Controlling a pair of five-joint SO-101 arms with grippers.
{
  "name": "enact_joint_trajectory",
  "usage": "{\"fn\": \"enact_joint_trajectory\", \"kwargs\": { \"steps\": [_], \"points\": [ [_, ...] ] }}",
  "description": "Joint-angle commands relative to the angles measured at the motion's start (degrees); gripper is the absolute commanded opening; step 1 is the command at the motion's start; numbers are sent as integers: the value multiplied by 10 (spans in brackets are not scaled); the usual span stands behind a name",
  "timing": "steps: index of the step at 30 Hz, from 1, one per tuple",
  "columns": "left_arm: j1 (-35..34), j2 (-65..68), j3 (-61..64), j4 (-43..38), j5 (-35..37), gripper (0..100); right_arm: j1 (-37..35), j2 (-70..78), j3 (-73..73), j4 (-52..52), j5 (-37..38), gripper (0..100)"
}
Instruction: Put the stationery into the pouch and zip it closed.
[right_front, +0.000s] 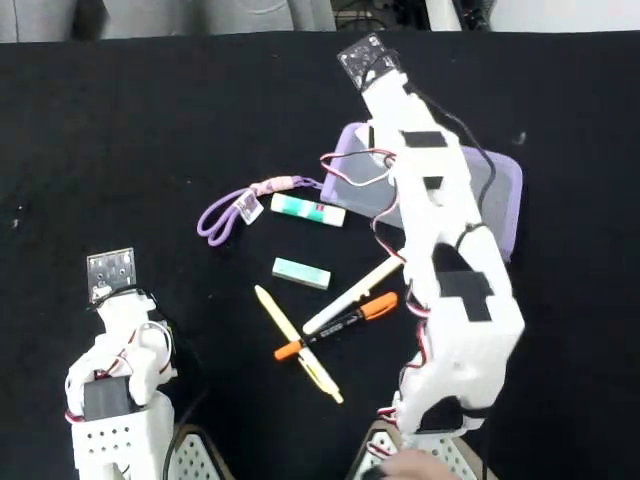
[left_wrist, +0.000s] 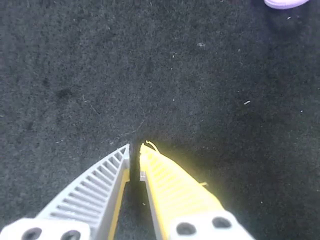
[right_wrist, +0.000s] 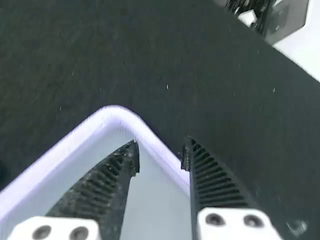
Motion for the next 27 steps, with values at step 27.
{"fn": "enact_joint_trajectory", "kwargs": {
  "steps": [27],
  "points": [
    [-5,-4,14,-11,-2,47,183,183,-98,206,221,152]
  ]
}}
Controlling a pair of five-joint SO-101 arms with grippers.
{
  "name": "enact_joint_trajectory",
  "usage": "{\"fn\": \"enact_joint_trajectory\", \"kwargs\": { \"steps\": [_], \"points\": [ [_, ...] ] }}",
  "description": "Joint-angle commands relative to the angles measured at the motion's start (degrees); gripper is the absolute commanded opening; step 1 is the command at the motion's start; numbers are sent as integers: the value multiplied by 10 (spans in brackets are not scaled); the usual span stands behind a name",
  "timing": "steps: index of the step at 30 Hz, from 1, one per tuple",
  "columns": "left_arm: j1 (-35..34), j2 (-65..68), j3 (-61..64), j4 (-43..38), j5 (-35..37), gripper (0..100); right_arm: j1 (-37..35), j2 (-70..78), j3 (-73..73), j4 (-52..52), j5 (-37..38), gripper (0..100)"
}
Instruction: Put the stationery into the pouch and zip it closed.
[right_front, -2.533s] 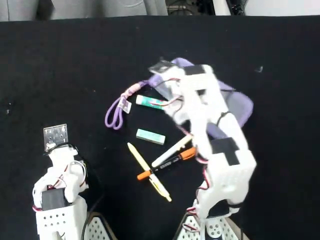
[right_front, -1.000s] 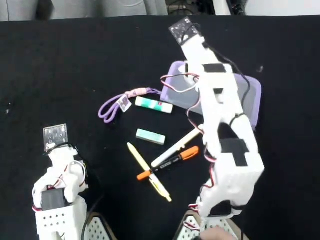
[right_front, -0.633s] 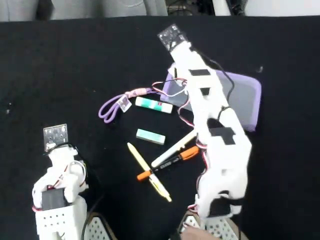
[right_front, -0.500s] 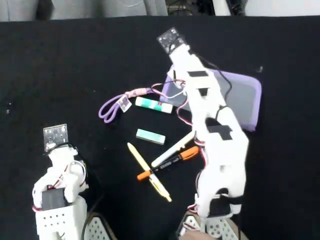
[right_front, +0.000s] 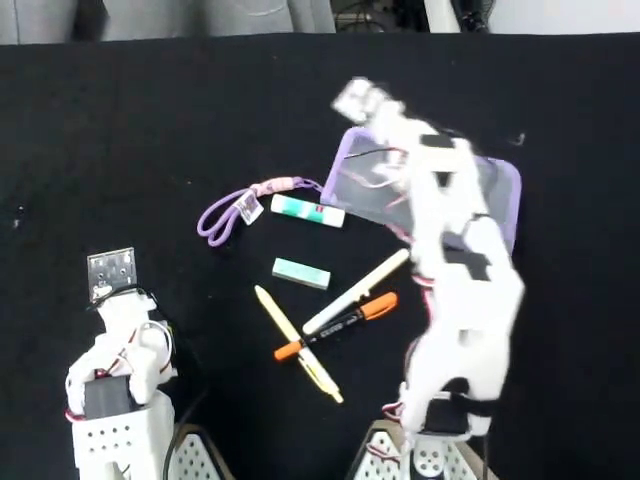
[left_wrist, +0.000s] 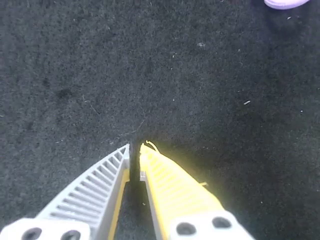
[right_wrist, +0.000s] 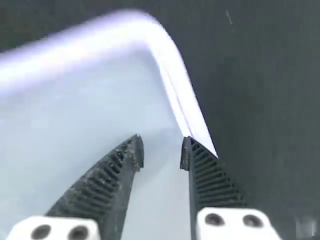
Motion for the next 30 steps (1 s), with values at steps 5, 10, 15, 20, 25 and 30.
{"fn": "enact_joint_trajectory", "kwargs": {
  "steps": [5,10,15,20,25,30],
  "points": [
    [-5,-4,14,-11,-2,47,201,16,7,98,59,152],
    [-5,-4,14,-11,-2,47,297,13,6,147,154,152],
    [-5,-4,14,-11,-2,47,347,-20,-18,151,166,152],
    [-5,-4,14,-11,-2,47,310,-99,-25,155,164,152],
    [-5,-4,14,-11,-2,47,176,-166,-24,204,164,151],
    [-5,-4,14,-11,-2,47,32,-180,-57,156,68,151]
  ]
}}
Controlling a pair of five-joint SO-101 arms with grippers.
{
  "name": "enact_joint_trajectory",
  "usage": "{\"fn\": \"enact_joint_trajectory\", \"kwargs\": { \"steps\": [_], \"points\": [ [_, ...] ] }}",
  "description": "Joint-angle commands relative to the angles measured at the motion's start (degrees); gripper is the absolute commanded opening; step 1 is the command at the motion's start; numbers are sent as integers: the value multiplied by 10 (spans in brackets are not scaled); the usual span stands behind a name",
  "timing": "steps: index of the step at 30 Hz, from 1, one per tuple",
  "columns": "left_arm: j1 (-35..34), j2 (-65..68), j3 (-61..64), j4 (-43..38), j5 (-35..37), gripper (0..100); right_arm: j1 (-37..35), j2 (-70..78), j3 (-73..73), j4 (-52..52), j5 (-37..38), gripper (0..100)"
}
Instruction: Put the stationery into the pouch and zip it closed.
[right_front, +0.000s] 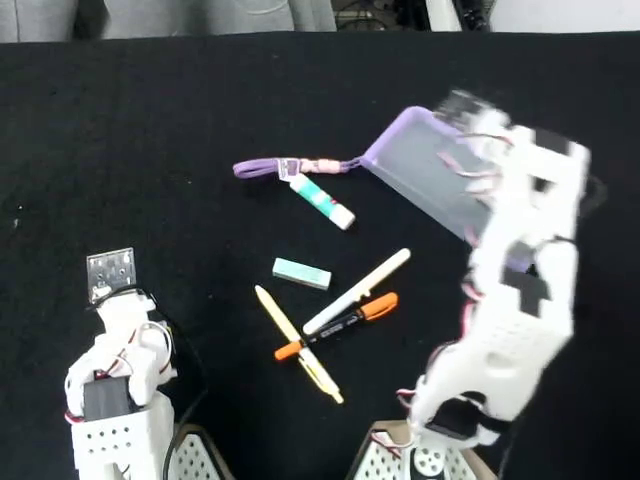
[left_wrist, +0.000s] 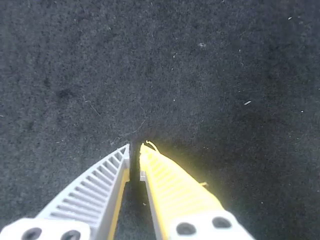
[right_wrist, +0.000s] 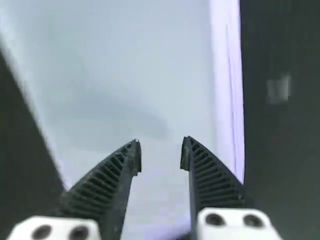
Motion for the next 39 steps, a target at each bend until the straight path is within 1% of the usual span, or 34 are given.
{"fn": "enact_joint_trajectory", "kwargs": {
  "steps": [1,5,9,14,19,27,29,30,37,39],
  "points": [
    [-5,-4,14,-11,-2,47,-98,-41,-58,-53,-80,151],
    [-5,-4,14,-11,-2,47,-150,-33,-73,-149,-161,151],
    [-5,-4,14,-11,-2,47,-180,13,-75,-228,-200,151],
    [-5,-4,14,-11,-2,47,-193,93,-79,-303,-201,151],
    [-5,-4,14,-11,-2,47,-199,142,-89,-375,-202,151],
    [-5,-4,14,-11,-2,47,-225,207,-156,-384,-202,151],
    [-5,-4,14,-11,-2,47,-224,217,-160,-362,-202,151],
    [-5,-4,14,-11,-2,47,-221,216,-163,-333,-201,151],
    [-5,-4,14,-11,-2,47,-176,175,-201,-63,-198,151],
    [-5,-4,14,-11,-2,47,-159,167,-209,-2,-197,151]
  ]
}}
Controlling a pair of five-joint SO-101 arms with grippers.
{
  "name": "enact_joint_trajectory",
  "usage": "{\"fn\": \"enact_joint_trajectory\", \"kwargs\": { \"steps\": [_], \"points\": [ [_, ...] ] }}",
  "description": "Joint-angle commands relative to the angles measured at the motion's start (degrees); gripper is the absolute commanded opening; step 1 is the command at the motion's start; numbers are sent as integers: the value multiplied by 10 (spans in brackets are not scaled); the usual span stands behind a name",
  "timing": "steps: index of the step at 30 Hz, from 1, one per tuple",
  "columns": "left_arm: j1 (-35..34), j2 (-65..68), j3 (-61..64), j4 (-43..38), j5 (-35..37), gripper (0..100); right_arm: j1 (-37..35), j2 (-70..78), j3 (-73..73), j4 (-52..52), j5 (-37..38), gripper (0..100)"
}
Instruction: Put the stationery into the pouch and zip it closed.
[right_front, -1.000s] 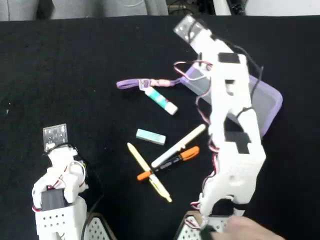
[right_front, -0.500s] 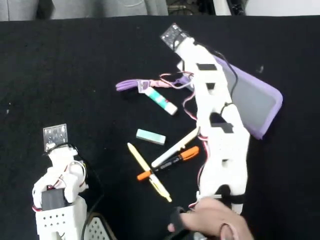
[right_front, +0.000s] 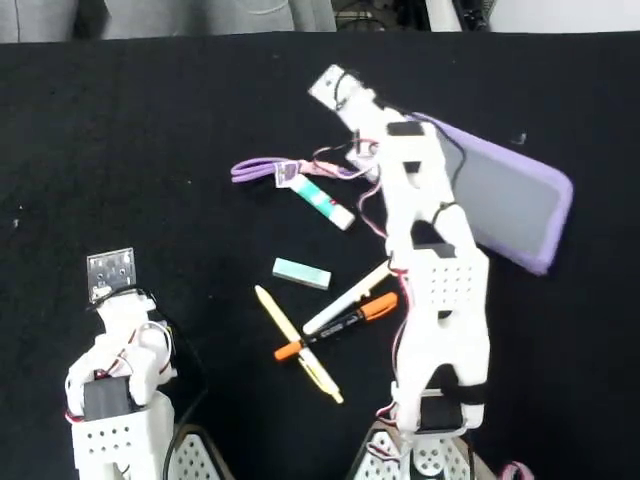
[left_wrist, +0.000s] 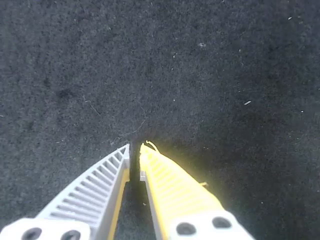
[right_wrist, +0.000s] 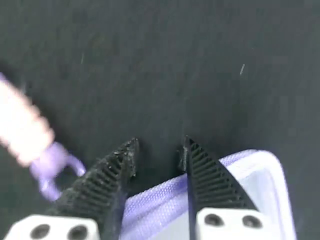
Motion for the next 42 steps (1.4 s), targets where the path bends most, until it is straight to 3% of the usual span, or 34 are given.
{"fn": "enact_joint_trajectory", "kwargs": {
  "steps": [1,9,16,28,39,42],
  "points": [
    [-5,-4,14,-11,-2,47,45,-51,-36,119,4,151],
    [-5,-4,14,-11,-2,47,121,-57,-47,309,122,151],
    [-5,-4,14,-11,-2,47,150,-56,-173,489,136,151],
    [-5,-4,14,-11,-2,47,100,-56,-221,495,62,153],
    [-5,-4,14,-11,-2,47,58,-78,-80,486,47,152],
    [-5,-4,14,-11,-2,47,55,-70,-77,445,10,152]
  ]
}}
